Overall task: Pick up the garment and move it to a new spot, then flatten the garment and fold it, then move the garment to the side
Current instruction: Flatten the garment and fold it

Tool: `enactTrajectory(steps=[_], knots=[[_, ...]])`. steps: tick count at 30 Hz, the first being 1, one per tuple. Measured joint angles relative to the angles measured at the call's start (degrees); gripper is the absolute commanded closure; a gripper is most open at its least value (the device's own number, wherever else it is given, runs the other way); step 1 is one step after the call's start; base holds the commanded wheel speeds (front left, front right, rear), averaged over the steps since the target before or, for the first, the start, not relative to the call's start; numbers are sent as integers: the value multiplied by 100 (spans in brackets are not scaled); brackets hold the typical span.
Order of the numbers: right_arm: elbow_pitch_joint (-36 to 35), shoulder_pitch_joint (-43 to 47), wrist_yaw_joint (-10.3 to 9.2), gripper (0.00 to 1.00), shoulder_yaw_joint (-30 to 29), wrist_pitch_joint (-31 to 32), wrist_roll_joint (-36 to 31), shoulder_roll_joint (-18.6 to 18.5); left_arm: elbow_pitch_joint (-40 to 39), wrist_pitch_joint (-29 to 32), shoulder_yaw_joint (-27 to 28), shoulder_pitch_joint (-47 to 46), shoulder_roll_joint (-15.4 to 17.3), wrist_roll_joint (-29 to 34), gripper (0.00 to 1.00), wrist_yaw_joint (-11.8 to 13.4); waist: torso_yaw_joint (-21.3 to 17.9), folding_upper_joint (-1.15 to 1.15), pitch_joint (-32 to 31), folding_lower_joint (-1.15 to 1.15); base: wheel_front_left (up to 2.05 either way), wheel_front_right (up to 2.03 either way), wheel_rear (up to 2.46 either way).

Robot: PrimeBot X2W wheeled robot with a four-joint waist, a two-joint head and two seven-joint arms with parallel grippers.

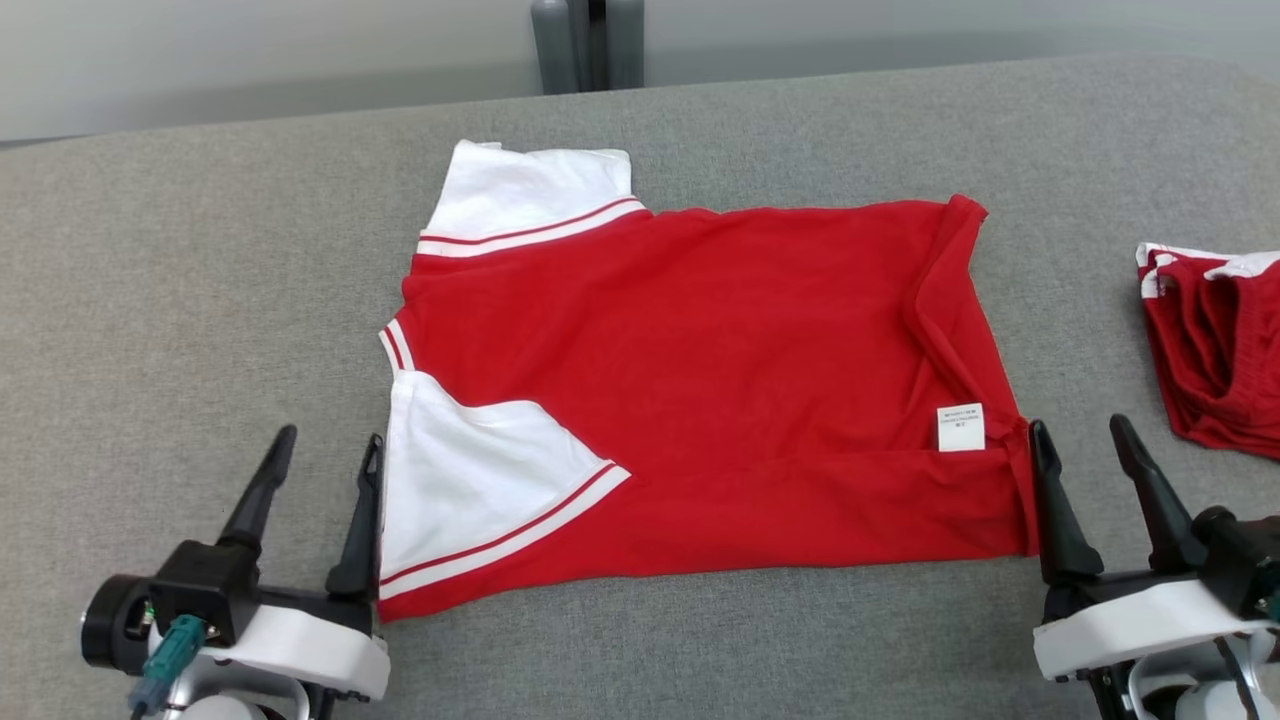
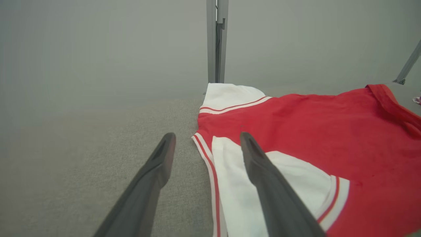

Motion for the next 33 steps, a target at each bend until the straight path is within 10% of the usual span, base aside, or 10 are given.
enactTrajectory(steps=[18, 19, 20, 21, 22, 33], knots=[[1828, -322, 0, 0, 210, -22, 313, 19, 1198, 853, -219, -21, -288, -953, 10, -557, -51, 0, 541, 0, 0, 0, 0], [1874, -366, 0, 53, 241, -20, 355, 16, 1204, 912, -221, -46, -285, -999, 75, -588, -54, 0, 542, 0, 0, 0, 0], [1911, -398, -1, 53, 261, -33, 401, 14, 1210, 1004, -223, -77, -291, -1067, 75, -628, -56, 0, 541, 0, 0, 0, 0], [1962, -421, -1, 84, 289, -34, 446, 9, 1205, 1140, -226, -103, -287, -1154, 100, -683, -58, 0, 541, 0, 0, 0, 0], [1980, -444, -1, 100, 305, -35, 501, 4, 1190, 1188, -226, -109, -282, -1209, 100, -715, -60, 0, 537, 0, 0, 0, 0], [1349, 79, 2, 100, 261, 315, 875, -120, 314, 2007, -294, 370, -29, -1500, 100, -759, -21, 0, 405, 0, 0, 0, 0]])
